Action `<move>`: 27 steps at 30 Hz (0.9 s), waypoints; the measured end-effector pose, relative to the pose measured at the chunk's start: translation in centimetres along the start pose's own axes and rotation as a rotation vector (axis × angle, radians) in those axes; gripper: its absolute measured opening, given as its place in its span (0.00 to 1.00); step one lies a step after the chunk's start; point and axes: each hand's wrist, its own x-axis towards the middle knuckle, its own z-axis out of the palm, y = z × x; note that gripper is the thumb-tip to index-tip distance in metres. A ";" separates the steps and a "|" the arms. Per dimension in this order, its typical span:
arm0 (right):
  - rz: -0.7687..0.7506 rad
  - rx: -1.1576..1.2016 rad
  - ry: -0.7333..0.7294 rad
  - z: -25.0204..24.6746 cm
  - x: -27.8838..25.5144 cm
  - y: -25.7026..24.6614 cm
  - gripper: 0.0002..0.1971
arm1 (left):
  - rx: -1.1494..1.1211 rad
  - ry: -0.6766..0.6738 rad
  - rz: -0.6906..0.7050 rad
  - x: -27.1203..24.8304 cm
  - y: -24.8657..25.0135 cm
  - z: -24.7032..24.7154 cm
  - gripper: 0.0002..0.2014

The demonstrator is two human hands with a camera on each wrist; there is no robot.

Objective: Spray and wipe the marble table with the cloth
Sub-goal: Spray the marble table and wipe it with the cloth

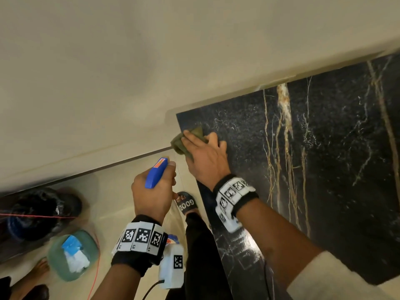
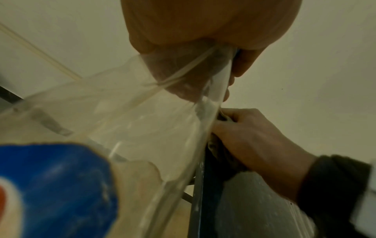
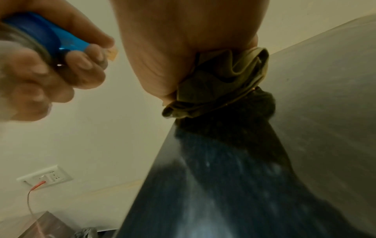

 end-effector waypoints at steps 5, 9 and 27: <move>0.058 0.025 -0.021 -1.0 6.7 -0.6 0.23 | 0.016 0.005 -0.018 -0.3 -0.9 -0.3 0.17; -0.043 -0.032 -0.045 -1.1 5.3 -0.7 0.24 | 0.046 0.006 -0.015 -0.2 -1.3 -0.5 0.17; -0.385 -0.699 -0.410 -5.8 5.4 -4.7 0.14 | -0.061 0.059 0.026 -5.9 -7.0 -4.4 0.19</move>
